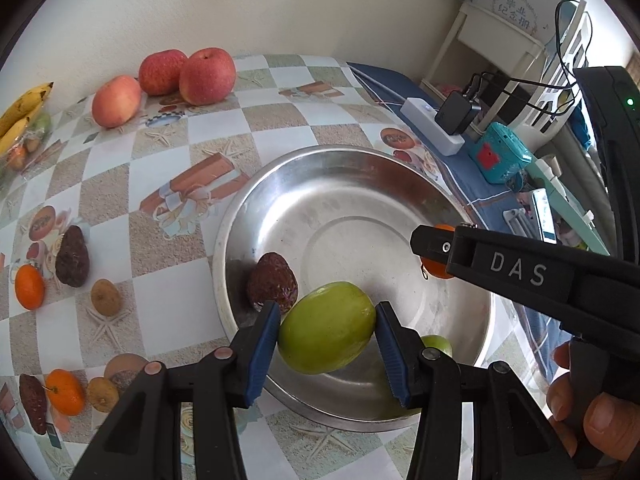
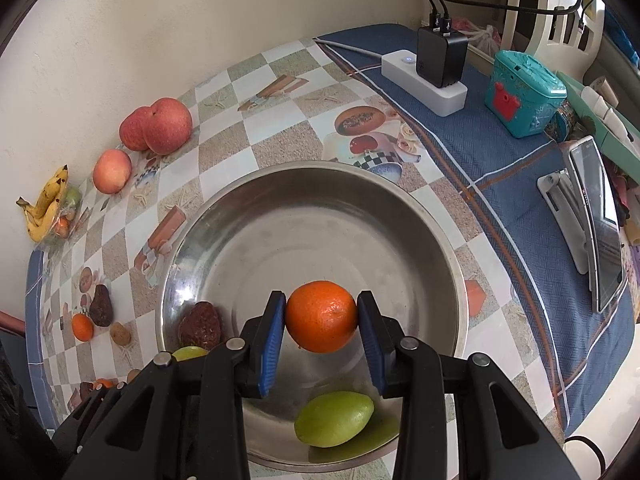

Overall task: Organize fruits
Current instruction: 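Carry the orange into the bowl and release it while the left gripper drops the green apple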

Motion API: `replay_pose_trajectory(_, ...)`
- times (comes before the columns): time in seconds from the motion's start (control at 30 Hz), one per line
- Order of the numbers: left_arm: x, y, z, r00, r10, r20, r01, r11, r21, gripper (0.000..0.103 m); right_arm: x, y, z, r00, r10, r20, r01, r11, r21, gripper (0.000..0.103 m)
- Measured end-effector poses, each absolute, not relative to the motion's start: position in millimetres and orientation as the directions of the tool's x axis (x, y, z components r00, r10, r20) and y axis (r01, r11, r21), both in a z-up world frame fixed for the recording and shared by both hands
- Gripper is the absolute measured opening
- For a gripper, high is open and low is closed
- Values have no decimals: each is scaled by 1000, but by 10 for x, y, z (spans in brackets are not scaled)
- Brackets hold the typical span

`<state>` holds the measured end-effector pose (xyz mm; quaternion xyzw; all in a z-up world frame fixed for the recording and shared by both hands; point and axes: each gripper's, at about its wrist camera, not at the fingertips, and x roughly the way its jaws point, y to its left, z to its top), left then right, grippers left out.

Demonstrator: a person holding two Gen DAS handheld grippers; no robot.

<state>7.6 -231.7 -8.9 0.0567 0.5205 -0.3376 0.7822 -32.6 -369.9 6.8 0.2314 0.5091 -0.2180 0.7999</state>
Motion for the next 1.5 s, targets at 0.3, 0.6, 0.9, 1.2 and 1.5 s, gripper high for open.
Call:
replay_pose_trajectory(0.3, 68, -2324, -106, 224, -463, -857, 599, 760, -254, 52, -325, -3694, 68, 383, -120, -916, 587, 797, 141, 54)
replay_pose_trajectory(0.6, 87, -2281, 14, 248, -489, -836, 598, 756, -265, 59, -327, -3698, 94, 384, -131, -914, 589, 797, 133, 67)
replay_pose_trajectory(0.9, 251, -2062, 47, 298, -439, -848, 514, 822, -245, 69, -326, -3666, 91, 382, -138, -914, 584, 802, 123, 75)
replay_pose_trajectory(1.2, 543, -1569, -15, 367, -303, -880, 310, 931, -191, 77, -309, -3628, 90, 378, -143, -915, 576, 810, 111, 77)
replay_pose_trajectory(1.5, 789, -844, 11, 442, -52, -895, 48, 998, -34, 89, -269, -3544, 106, 376, -144, -915, 554, 827, 98, 77)
